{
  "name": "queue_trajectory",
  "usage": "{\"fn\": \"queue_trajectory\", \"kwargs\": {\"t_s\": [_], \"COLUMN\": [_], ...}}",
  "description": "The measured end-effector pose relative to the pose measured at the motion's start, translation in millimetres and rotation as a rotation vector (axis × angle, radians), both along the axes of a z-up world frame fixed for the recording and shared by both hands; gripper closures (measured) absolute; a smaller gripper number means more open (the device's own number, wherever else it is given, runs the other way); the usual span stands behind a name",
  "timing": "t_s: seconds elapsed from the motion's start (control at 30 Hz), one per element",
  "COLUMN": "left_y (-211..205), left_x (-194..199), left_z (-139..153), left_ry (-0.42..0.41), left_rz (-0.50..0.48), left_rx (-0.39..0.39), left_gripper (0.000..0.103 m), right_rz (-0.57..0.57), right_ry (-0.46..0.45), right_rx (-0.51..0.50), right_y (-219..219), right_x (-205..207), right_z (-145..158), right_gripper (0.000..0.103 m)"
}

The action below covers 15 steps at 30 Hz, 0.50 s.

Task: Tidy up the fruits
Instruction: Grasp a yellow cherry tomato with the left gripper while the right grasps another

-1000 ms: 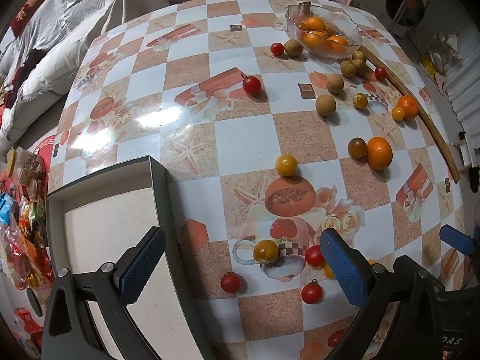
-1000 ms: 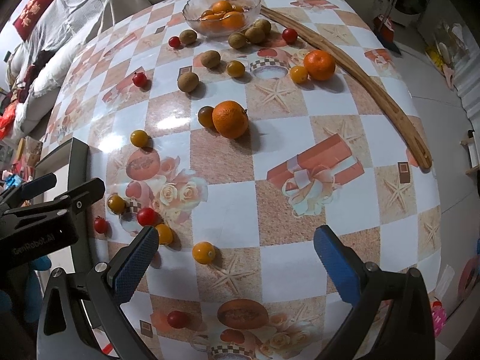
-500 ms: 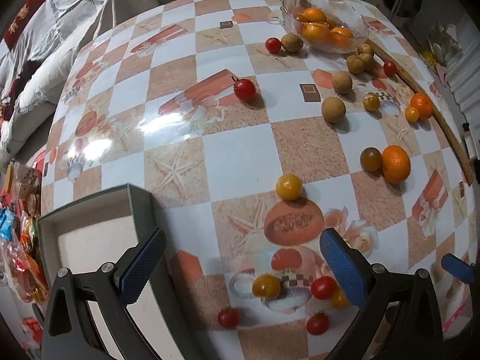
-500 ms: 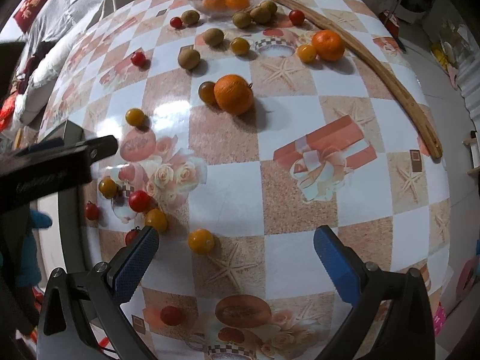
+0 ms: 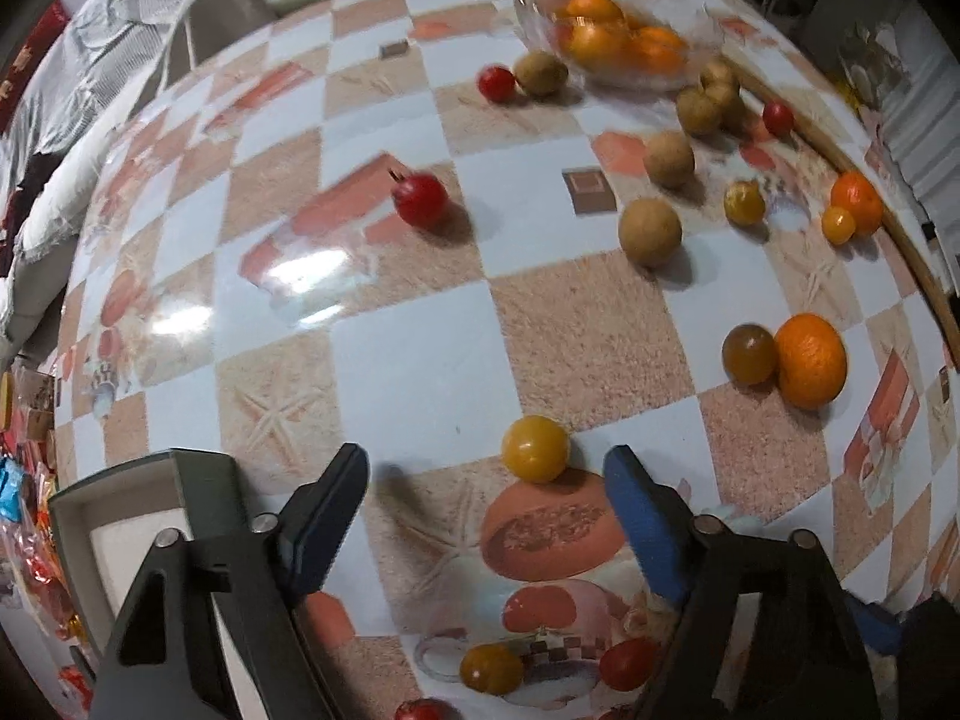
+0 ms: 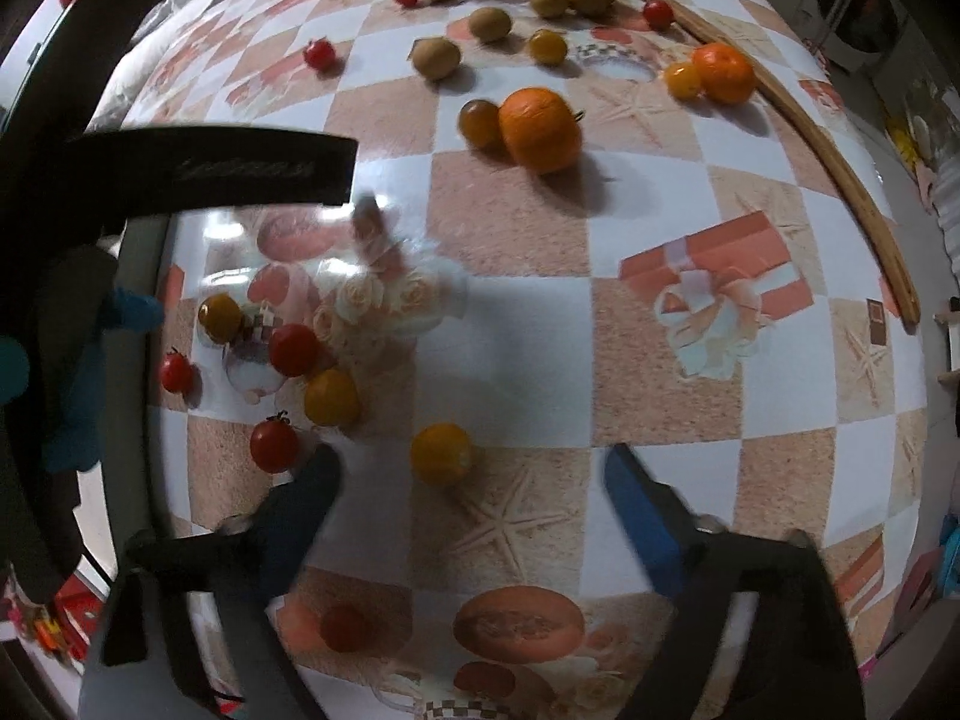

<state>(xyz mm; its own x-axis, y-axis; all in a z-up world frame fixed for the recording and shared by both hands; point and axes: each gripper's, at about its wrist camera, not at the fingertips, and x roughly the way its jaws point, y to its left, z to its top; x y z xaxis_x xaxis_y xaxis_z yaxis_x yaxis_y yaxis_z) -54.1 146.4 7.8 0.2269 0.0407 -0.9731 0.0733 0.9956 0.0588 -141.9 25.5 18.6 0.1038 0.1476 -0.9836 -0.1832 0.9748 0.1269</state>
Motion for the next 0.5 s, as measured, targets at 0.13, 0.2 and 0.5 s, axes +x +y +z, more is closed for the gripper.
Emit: {"fn": "queue_trajectory", "kwargs": {"t_s": [0.13,0.2,0.5], "left_y": [-2,-4,-15], "left_x": [1,0,-11], "left_z": [0,1,8], "left_ry": [-0.013,-0.014,-0.023], "left_rz": [0.003,0.001,0.009], "left_rx": [-0.003,-0.021,-0.102], "left_gripper": [0.027,0.035,0.080], "right_rz": [0.019,0.038,0.060], "right_ry": [-0.027,-0.044,-0.058], "right_rx": [-0.009,-0.011,0.025], "right_y": [8,14,21], "right_x": [-2,-5,-14], "right_z": [-1,0,4], "right_gripper": [0.025,0.030,0.081]}}
